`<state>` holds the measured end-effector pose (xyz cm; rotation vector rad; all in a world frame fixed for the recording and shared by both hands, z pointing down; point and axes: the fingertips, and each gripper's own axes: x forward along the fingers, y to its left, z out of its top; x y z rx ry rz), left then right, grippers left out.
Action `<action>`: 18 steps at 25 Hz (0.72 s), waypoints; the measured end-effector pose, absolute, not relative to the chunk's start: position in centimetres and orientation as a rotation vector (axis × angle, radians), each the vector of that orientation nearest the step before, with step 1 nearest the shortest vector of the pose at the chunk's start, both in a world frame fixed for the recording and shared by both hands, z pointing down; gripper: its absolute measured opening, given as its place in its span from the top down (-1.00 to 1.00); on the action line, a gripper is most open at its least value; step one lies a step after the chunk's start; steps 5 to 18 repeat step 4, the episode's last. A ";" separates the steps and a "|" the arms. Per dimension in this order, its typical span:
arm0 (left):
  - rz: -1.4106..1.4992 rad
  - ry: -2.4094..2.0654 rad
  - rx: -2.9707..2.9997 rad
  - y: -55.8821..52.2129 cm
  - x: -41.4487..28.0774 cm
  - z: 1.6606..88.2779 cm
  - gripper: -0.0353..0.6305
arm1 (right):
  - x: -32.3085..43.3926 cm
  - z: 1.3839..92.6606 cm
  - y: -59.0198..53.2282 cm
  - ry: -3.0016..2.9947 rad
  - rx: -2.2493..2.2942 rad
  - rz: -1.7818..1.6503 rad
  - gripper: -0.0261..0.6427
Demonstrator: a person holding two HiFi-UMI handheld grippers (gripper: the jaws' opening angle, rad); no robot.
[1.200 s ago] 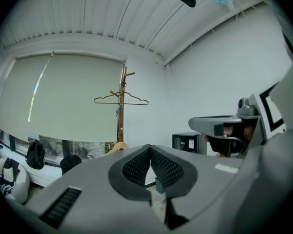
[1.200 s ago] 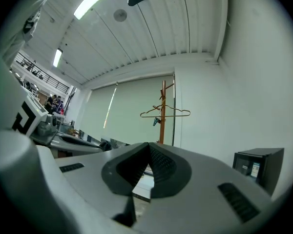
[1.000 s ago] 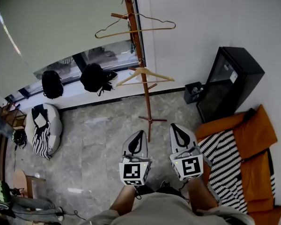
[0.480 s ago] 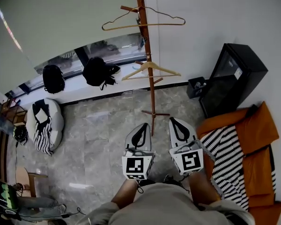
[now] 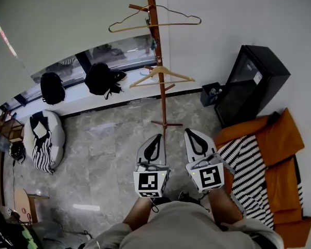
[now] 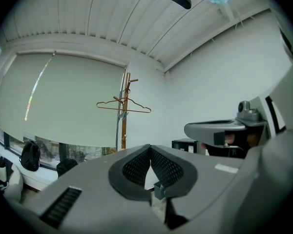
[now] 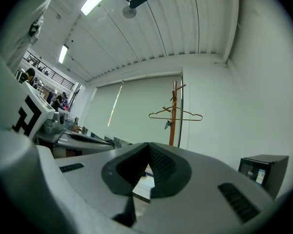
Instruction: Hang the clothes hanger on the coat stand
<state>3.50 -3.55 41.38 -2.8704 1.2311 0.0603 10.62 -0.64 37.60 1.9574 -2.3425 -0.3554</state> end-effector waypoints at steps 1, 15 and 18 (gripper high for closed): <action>0.055 1.226 -2.870 -3.6 3.5 41.4 0.87 | 10.6 37.6 -0.7 -2.343 1.963 -0.353 0.91; 0.036 1.207 -2.869 -3.7 3.3 41.4 0.87 | 10.3 37.5 -0.9 -2.347 1.982 -0.344 0.91; 0.036 1.207 -2.869 -3.7 3.3 41.4 0.87 | 10.3 37.5 -0.9 -2.347 1.982 -0.344 0.91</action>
